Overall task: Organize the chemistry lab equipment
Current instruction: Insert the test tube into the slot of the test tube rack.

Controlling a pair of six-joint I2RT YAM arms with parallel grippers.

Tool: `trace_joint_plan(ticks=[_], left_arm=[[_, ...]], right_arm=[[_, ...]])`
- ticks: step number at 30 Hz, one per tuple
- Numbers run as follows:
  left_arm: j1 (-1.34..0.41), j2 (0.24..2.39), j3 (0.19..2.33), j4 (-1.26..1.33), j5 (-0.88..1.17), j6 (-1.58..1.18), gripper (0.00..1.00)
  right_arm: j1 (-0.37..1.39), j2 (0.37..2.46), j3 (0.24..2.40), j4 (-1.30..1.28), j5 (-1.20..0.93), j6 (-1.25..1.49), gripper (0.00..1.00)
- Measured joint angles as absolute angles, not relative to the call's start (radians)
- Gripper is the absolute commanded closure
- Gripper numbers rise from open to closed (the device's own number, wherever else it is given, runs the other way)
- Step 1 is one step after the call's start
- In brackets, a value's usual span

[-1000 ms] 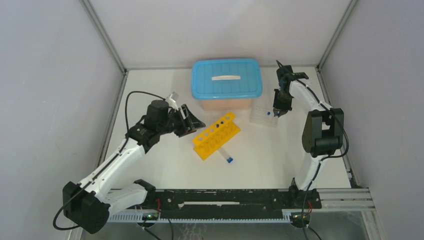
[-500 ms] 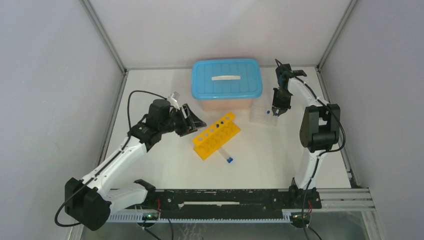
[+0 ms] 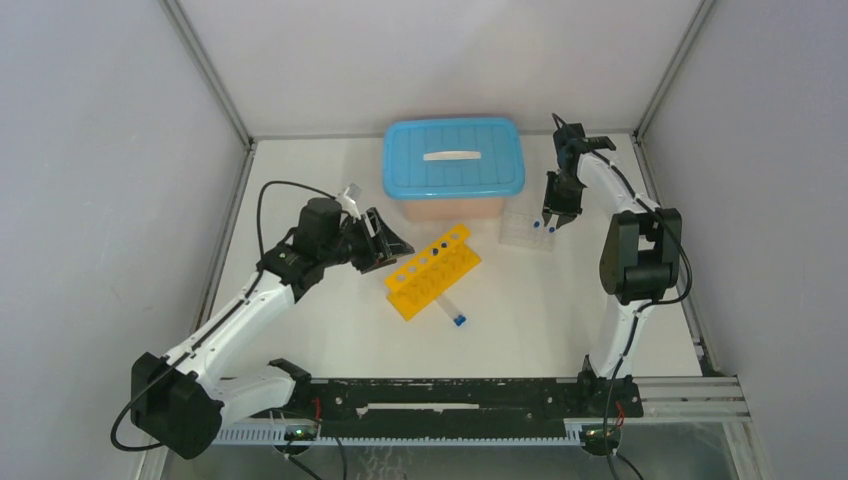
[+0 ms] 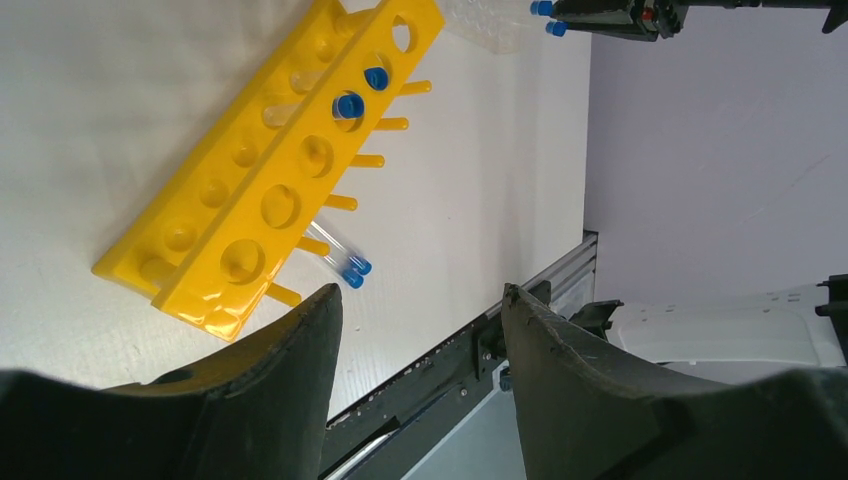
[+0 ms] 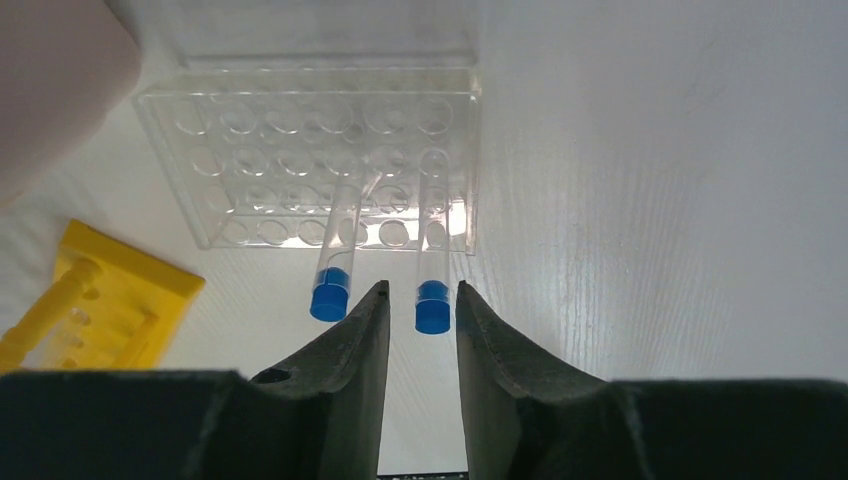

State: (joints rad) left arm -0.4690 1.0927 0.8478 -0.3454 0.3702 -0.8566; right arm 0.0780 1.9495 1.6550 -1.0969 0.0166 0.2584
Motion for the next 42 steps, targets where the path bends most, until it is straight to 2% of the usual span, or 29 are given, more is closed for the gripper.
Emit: trace_joint_plan(ticks=[10,18,24,31,42], left_arm=[[-0.469,1.092,0.888,-0.354,0.37,-0.856,0.34],[-0.469,1.073,0.891,-0.393,0.368,-0.848,0.35],[-0.469,1.032,0.89,-0.438,0.358,-0.846,0.37],[-0.469,0.933,0.862,-0.457,0.344,-0.849,0.37],[-0.469,0.85,0.772,-0.477,0.344,-0.865,0.38]], right_arm=[[0.078,1.889,1.685,-1.097,0.021,0.259,0.62],[0.134,1.615,1.567,-1.018,0.078,0.263,0.62],[0.373,1.391,1.34,-0.884,0.139,0.263,0.62],[0.675,1.254,1.129,-0.744,0.217,0.283,0.62],[0.983,1.271,0.851,-0.463,0.308,0.343,0.63]])
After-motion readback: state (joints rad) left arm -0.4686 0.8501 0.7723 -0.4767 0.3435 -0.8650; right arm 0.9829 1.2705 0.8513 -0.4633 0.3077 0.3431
